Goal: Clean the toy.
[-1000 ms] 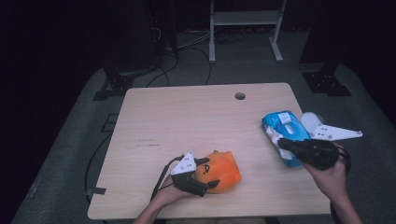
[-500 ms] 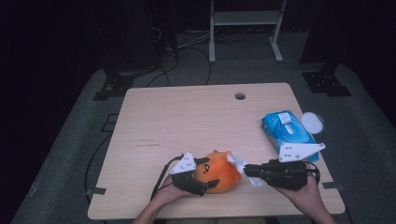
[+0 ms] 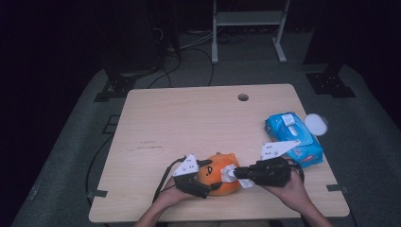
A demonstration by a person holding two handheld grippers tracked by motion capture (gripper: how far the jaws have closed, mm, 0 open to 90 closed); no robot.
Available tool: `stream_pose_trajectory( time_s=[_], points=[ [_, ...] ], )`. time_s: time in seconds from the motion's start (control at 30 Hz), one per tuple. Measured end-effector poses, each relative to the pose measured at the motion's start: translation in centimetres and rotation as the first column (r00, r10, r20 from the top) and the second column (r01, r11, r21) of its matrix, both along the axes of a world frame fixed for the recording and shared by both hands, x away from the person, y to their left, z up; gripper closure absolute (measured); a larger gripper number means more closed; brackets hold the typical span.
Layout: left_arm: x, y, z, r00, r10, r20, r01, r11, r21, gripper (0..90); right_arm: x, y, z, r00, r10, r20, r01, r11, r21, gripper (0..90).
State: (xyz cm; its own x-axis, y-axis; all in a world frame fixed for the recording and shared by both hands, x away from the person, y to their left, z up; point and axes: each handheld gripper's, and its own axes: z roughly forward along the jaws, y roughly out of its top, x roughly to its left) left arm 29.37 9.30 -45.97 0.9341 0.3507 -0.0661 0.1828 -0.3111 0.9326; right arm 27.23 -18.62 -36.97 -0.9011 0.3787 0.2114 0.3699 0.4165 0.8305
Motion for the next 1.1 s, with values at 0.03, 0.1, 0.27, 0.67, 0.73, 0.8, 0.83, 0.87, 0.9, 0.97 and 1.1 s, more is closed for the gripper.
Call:
stream_pose_trajectory(
  time_s=[0.03,0.1,0.27,0.67,0.73,0.8,0.83,0.87,0.9,0.97,1.1],
  points=[
    [0.0,0.0,0.0,1.0,-0.001,0.001,0.001,1.0,0.001,14.7,0.3,0.2,-0.3,0.9999,-0.011,0.009,0.011,0.9999,-0.011,84.2],
    [0.0,-0.1,0.0,1.0,0.0,-0.001,0.0,1.0,0.0,14.6,0.6,0.7,-0.9,0.9985,-0.027,0.048,0.029,0.9986,-0.044,83.8],
    [0.0,-0.1,0.0,1.0,0.0,-0.002,0.0,1.0,0.0,14.6,0.5,1.8,-1.9,0.9902,-0.022,0.138,0.037,0.9936,-0.106,79.6],
    [0.2,-0.4,0.2,0.9998,-0.019,0.0,0.019,0.9991,0.039,14.6,0.8,2.4,-3.6,0.976,0.021,0.217,0.006,0.9928,-0.12,61.8],
    [0.2,-0.4,0.2,0.9997,-0.025,0.006,0.024,0.9986,0.047,14.6,1.0,2.7,-3.7,0.974,0.043,0.223,-0.013,0.9906,-0.136,61.0],
    [0.2,-0.4,0.3,0.9996,-0.027,0.004,0.027,0.9982,0.054,14.1,1.3,3.0,-4.0,0.9707,0.065,0.231,-0.028,0.9862,-0.163,61.2],
    [0.2,-0.4,0.6,0.9995,-0.029,0.012,0.028,0.997,0.073,13.6,1.4,3.1,-4.1,0.9716,0.07,0.226,-0.032,0.9851,-0.169,61.5],
    [0.2,-0.4,0.7,0.9996,-0.026,0.012,0.025,0.9968,0.076,11.9,1.6,3.3,-4.4,0.9737,0.075,0.215,-0.038,0.9845,-0.171,61.9],
    [0.2,-0.4,1.0,0.9998,-0.02,0.006,0.019,0.9962,0.086,11.0,1.6,3.3,-4.5,0.9737,0.074,0.215,-0.037,0.9842,-0.173,62.0],
    [0.2,-0.1,1.6,0.9999,-0.011,0.004,0.011,0.995,0.099,10.2,1.8,3.4,-4.8,0.974,0.071,0.215,-0.034,0.9848,-0.17,62.7],
    [-0.1,0.5,2.3,0.9998,-0.002,-0.021,0.004,0.9942,0.108,10.8,1.7,3.4,-5.2,0.9765,0.036,0.213,0.0,0.986,-0.167,65.1]
  ],
)
